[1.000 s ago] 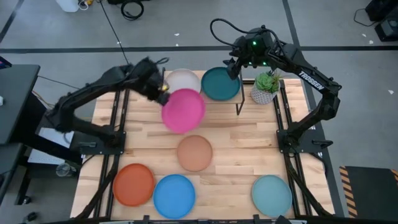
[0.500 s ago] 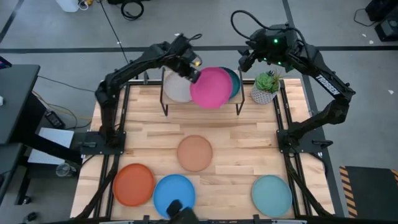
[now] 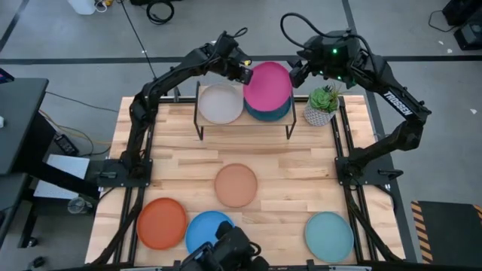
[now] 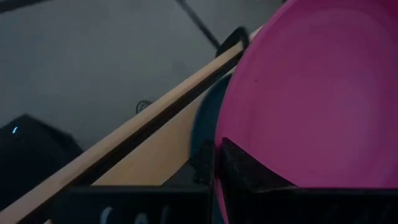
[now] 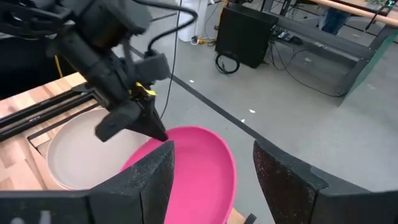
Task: Place and stack plates onto a shelf
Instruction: Stack the pink plate on top of the dark blue plate on the shelf, then stack the brown plate on top of the gray plate on the shelf
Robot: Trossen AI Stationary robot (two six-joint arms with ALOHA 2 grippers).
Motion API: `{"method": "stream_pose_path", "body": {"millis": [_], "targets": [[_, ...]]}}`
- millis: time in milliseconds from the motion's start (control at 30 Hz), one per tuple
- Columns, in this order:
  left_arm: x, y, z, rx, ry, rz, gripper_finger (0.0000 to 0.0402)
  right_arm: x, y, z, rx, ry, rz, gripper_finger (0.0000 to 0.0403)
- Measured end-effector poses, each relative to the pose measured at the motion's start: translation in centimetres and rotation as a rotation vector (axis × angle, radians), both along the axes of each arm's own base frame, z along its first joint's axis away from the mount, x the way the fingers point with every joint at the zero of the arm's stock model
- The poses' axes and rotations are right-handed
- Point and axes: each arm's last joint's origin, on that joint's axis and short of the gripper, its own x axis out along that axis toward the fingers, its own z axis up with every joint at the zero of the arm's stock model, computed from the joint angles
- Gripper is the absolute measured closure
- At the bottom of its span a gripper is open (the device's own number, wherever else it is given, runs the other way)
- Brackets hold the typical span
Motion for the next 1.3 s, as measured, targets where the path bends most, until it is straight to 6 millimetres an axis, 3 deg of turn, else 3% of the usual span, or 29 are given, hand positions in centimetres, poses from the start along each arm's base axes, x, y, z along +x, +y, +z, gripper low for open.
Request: {"method": "stream_pose_path", "body": {"millis": [433, 700, 833, 933, 1100, 1200, 1300], "targets": [[0.6, -0.8, -1.0, 0.006, 0.058, -0.078, 0.0376, 0.0, 0.0, 0.0, -0.002, -0.001, -0.003, 0.0179], [1.1, -1.2, -0.9, 0.048, 0.054, -0.101, 0.0266, 0.0, 0.0, 0.0, -0.001, -0.001, -0.003, 0.0179], [0.0, -1.4, 1.2, 0.086, 0.001, -0.157, 0.0227, 0.0, 0.0, 0.0, 0.000, 0.001, -0.003, 0.0179], [-1.5, -3.3, 4.4, 0.187, -0.010, -0.247, 0.0223, 0.0, 0.0, -0.1, 0.002, 0.010, -0.002, 0.0179], [-3.1, -9.0, 8.7, 0.341, -0.002, -0.469, 0.0236, -0.1, 0.1, -0.3, 0.005, 0.046, 0.006, 0.0179], [-4.0, -12.6, 10.7, 0.404, -0.017, -0.579, 0.0244, -0.2, 0.1, -0.4, 0.006, 0.059, 0.008, 0.0179], [-4.5, -15.8, 11.2, 0.414, -0.046, -0.688, 0.0250, -0.2, 0.1, -0.4, -0.003, 0.073, 0.014, 0.0179]]}}
